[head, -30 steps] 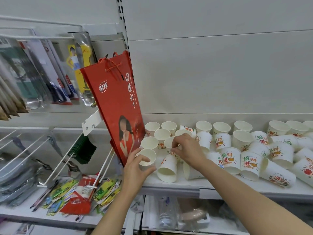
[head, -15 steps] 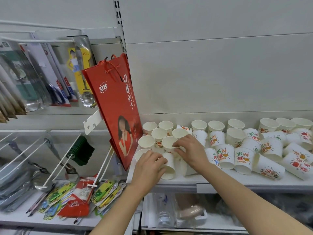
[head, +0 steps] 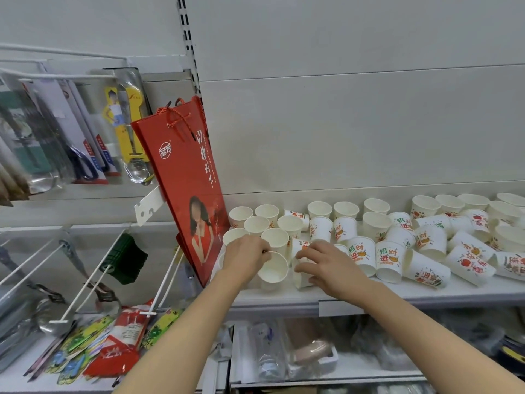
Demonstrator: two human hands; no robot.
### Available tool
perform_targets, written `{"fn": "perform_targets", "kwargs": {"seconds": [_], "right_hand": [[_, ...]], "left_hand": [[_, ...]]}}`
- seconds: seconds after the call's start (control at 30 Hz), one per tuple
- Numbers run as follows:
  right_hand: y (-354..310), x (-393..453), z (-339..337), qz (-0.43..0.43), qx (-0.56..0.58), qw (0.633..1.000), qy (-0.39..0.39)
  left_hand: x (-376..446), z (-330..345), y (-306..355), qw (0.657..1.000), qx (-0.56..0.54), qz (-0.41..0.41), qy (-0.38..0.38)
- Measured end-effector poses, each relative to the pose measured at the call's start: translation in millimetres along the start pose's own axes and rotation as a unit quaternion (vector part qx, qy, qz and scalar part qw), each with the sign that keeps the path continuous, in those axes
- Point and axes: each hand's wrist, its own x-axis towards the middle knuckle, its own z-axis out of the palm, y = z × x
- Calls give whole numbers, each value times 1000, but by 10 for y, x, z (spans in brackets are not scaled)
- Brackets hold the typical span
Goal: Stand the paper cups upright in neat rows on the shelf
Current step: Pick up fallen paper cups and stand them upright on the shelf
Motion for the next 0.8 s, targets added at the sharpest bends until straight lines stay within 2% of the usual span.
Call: {"fn": "perform_targets", "kwargs": {"seconds": [0.07, 0.17, 0.27, 0.33, 0.53, 0.6, 0.8], "right_hand": [[-6, 28, 7, -7, -14, 1000, -11], [-11, 59, 49, -11, -25, 999, -18], [9, 89, 72, -14, -15, 1000, -14], [16, 90, 37, 2, 7, 1000, -1], [-14, 3, 8, 149, 140, 975, 86], [-79, -17, 28, 182, 145, 967, 105], [-328, -75, 112, 150, 106, 975, 122]], "left_hand": [[-8, 29, -13, 1000, -10, 6, 28], [-164, 91, 5, 991, -28, 67, 116], [-321, 163, 6, 991, -4, 121, 64], [-350, 155, 1, 992, 16, 122, 41], [-374, 57, 21, 994, -6, 73, 75], [-384, 48, 5, 995, -10, 67, 70], [-430, 50, -60, 996, -34, 58, 59]]}}
